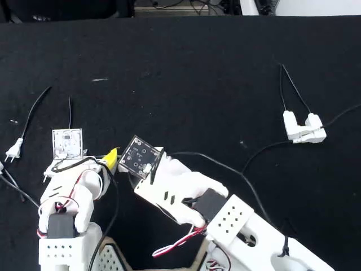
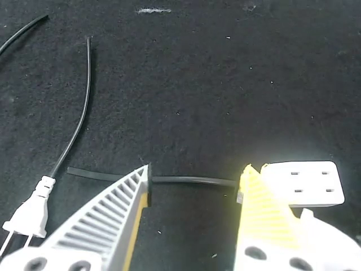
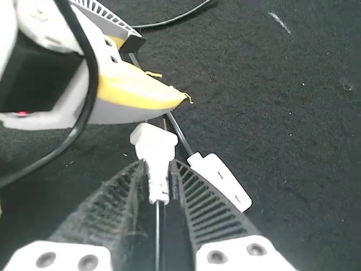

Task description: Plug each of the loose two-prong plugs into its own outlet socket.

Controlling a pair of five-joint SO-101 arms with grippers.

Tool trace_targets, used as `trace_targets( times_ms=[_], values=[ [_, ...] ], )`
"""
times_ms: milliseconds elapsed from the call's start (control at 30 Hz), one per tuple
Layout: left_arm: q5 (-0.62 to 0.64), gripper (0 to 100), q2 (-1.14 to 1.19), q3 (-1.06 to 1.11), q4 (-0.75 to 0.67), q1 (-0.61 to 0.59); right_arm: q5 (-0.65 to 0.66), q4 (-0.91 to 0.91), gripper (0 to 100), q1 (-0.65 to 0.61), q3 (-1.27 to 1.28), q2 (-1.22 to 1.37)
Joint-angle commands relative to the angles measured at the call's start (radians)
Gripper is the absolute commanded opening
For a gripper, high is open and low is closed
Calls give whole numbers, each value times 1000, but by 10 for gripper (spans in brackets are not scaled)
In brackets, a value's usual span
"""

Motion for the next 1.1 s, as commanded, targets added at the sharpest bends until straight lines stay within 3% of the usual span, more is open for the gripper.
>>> trace_targets(
  times_ms=[0, 1067],
  values=[
    [-11, 263, 8, -8, -12, 15, -9, 8, 10, 20, -68, -30],
    [-46, 263, 8, -5, -5, 90, -44, 12, 10, 75, -70, -28]
  ],
)
